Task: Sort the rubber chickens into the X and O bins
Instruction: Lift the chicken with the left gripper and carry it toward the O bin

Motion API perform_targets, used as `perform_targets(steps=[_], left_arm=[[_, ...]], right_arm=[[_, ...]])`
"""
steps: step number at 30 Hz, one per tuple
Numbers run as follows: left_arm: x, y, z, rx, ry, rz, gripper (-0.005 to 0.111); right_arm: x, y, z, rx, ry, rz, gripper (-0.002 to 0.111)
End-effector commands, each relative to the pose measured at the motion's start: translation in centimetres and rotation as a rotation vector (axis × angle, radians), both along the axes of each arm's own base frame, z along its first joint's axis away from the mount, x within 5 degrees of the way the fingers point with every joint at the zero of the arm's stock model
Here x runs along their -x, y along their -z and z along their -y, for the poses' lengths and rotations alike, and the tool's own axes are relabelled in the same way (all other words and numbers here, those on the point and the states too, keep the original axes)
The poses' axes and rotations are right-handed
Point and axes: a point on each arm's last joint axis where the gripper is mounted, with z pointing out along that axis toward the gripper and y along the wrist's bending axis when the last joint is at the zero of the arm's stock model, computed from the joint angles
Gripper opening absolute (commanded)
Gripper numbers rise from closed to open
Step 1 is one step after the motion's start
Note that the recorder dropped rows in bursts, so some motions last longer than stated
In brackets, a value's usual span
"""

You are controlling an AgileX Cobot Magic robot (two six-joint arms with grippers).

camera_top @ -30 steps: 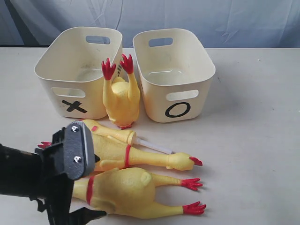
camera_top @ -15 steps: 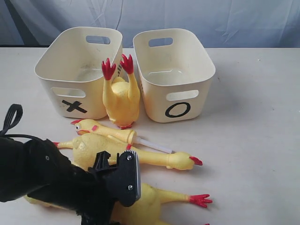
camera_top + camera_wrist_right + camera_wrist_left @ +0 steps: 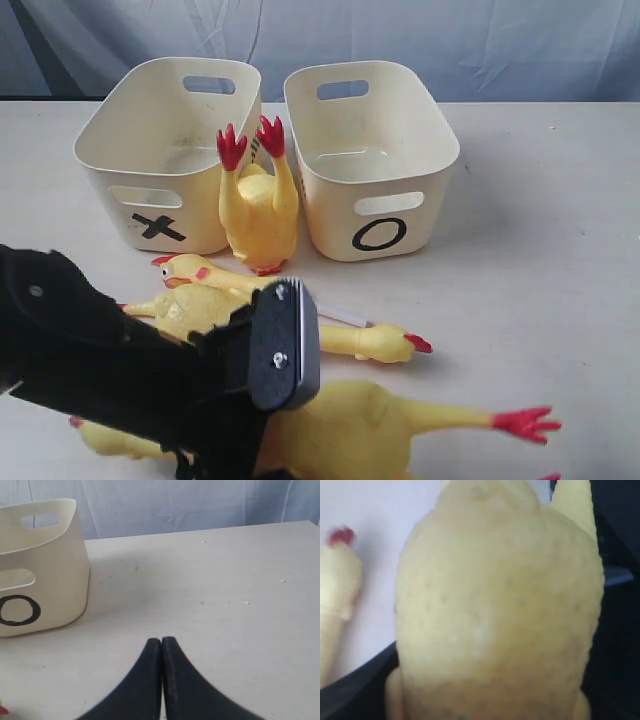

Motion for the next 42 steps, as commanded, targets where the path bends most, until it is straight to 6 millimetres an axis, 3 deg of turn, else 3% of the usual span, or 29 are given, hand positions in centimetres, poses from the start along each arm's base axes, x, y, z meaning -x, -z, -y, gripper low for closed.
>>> perform_targets(steps=[1, 7, 11, 14, 20, 25, 34, 39, 42], left_arm=[[-1.3, -5.3, -0.2, 0.163, -0.140, 0.198, 0.000], [-4.1, -12.5, -0.7, 0.404, -0.500, 0.343, 0.000], [-5.2, -15.9, 0.6, 0.491, -0.509, 0.382, 0.000], [-6.5, -16.8, 2.0, 0.499, -0.522, 0.410, 0.000], [-9.7, -15.2, 4.9, 0.450, -0.612, 0.398, 0.000], [-11.1, -11.7, 6.3, 0.382, -0.682, 0.297, 0.000], [-12.7, -10.4, 4.3, 0.331, -1.060, 0.229, 0.000], [-13.7, -10.9, 1.3, 0.473, -1.556, 0.159, 0.000], [-13.3, -11.1, 2.5, 0.553, -1.470, 0.001, 0.000]], right_arm=[[0.0, 0.0, 0.0, 0.001, -0.003, 0.011, 0.000], [0.0, 0.0, 0.0, 0.001, -0.003, 0.011, 0.000], [0.0, 0.0, 0.0, 0.001, -0.003, 0.011, 0.000], [0.0, 0.0, 0.0, 0.001, -0.003, 0.014, 0.000], [0.0, 0.0, 0.0, 0.001, -0.003, 0.014, 0.000], [0.0, 0.0, 0.0, 0.001, -0.003, 0.014, 0.000], [0.0, 0.0, 0.0, 0.001, -0.003, 0.010, 0.000], [0.0, 0.0, 0.0, 0.001, -0.003, 0.010, 0.000], [0.0, 0.0, 0.0, 0.001, -0.003, 0.010, 0.000]])
